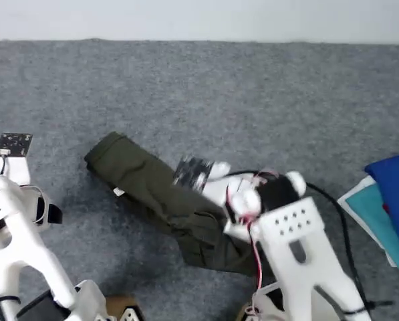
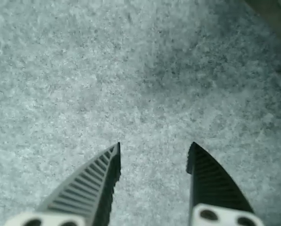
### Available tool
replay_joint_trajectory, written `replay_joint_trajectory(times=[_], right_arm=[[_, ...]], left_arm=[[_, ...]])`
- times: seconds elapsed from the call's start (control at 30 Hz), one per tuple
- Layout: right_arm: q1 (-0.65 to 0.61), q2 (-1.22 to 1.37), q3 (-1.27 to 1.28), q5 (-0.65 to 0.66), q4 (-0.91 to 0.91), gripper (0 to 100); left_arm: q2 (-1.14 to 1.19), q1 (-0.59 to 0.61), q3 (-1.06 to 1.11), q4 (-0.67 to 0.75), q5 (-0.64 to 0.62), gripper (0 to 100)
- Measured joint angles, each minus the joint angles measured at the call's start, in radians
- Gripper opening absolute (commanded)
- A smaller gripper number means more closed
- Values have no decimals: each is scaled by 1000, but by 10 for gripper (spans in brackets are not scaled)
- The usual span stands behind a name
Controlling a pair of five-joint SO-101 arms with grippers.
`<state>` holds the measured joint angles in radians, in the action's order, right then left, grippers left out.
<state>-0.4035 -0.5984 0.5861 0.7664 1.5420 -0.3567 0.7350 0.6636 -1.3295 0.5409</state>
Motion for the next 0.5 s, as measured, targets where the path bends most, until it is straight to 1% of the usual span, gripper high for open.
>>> replay_joint_trajectory(times=[0.07, 0.23, 0.37, 0.5], right_arm=[[38, 78, 0, -2, -44, 362], [38, 285, -8, 0, -78, 363], [-18, 379, -83, -2, -55, 362], [-97, 390, -161, -3, -11, 362]], left_arm=[[0, 0, 0, 2, 0, 221], [0, 0, 0, 2, 0, 221], [0, 0, 0, 2, 0, 221], [0, 0, 0, 2, 0, 221]])
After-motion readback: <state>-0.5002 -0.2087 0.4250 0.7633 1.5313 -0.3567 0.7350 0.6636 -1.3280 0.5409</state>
